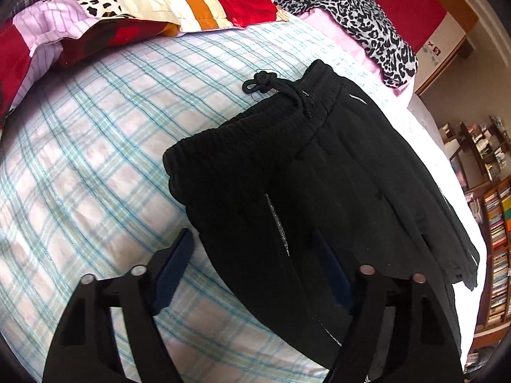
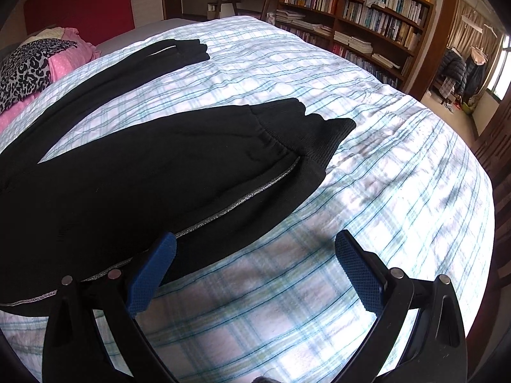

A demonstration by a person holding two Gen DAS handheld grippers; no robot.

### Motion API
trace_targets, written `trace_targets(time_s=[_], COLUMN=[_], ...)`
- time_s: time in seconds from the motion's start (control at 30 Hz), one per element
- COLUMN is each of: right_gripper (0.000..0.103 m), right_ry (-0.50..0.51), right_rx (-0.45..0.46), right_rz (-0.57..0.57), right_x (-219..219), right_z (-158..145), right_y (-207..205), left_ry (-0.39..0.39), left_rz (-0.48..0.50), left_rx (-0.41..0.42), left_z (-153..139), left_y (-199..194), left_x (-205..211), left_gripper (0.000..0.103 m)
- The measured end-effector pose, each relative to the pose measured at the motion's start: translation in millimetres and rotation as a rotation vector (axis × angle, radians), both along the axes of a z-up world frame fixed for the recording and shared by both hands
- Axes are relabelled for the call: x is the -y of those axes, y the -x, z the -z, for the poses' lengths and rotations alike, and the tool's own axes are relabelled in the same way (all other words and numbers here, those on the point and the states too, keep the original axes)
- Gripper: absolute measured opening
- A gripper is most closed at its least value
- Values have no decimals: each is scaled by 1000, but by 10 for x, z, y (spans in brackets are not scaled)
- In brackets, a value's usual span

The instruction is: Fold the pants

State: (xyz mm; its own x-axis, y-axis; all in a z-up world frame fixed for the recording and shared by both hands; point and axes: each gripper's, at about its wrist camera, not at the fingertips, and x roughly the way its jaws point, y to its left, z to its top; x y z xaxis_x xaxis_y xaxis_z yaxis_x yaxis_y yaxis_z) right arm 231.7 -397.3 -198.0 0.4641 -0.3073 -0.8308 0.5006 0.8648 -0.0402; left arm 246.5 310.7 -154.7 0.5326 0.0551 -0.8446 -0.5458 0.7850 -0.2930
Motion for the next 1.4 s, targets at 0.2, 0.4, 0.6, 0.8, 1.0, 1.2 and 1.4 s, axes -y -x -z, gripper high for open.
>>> trace_targets(time_s=[0.2, 0.4, 0.6, 0.8, 1.0, 1.2, 1.4], right_gripper=[101, 101, 101, 54, 13, 13, 45], right_ry=[-39, -161, -291, -252, -249, -176, -62], right_rx=[25, 87, 145, 97, 147, 105, 9], right_rz=[44, 124, 163, 151, 137, 113, 102], right_x=[151, 504, 825, 966, 1012, 1061, 976], right_z=[-35, -78, -64, 55, -122, -219, 42], right_y=[15, 136, 125, -160, -88, -17, -27], left_ry=[51, 22, 14, -6, -11, -152, -191], left_rz=[-30, -15, -21, -19, -50, -123, -97], left_rx=[18, 22, 23, 4, 14, 21, -34], left_z=[-33, -81, -108, -93, -209, -498, -491], left_y=[149, 279, 383, 339, 362, 526, 699], left_x=[-119, -118, -149, -140, -169, -217, -526], left_gripper=[15, 14, 13, 13, 9, 0, 0])
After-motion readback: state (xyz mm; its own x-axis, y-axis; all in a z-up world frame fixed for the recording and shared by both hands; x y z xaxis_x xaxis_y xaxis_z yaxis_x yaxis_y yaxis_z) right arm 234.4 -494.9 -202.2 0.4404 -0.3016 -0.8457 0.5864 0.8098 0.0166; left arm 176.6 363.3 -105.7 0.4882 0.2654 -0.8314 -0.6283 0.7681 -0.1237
